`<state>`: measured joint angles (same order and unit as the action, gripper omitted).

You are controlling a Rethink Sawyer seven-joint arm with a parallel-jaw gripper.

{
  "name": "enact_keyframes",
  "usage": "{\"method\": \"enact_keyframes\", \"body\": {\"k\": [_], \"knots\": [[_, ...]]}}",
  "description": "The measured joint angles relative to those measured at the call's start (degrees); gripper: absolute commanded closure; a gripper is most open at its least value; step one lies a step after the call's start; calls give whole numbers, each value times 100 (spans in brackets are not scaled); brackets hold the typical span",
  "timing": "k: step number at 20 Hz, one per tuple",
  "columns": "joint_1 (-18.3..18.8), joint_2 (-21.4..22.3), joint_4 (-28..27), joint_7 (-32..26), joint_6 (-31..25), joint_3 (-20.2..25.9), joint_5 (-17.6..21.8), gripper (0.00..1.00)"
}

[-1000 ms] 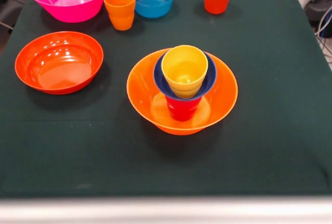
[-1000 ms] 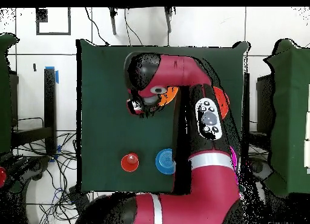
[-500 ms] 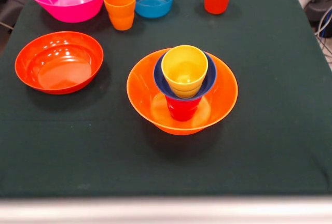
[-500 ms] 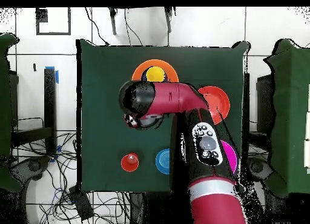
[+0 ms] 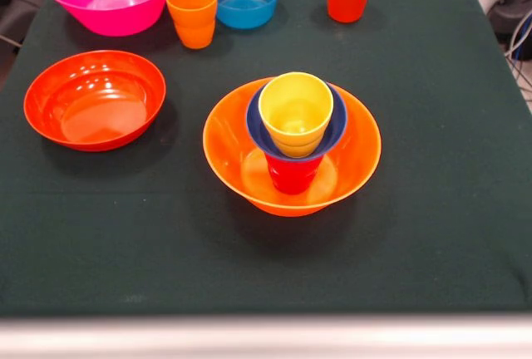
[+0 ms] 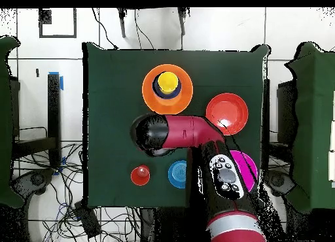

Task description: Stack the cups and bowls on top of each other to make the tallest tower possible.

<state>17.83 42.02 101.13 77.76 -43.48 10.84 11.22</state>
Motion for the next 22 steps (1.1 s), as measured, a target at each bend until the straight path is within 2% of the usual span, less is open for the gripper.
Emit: {"method": "enact_keyframes", "body": {"k": [1,4,5,10,15,22], "knots": [[7,-2,173,0,369,-33,118,0],[9,-1,307,0,674,-56,262,0],[25,-8,416,0,948,-65,418,0],[134,-126,552,0,1400,-77,706,0],[325,-341,638,0,1681,-133,999,0],[624,-569,692,0,1693,-222,1516,0]]}}
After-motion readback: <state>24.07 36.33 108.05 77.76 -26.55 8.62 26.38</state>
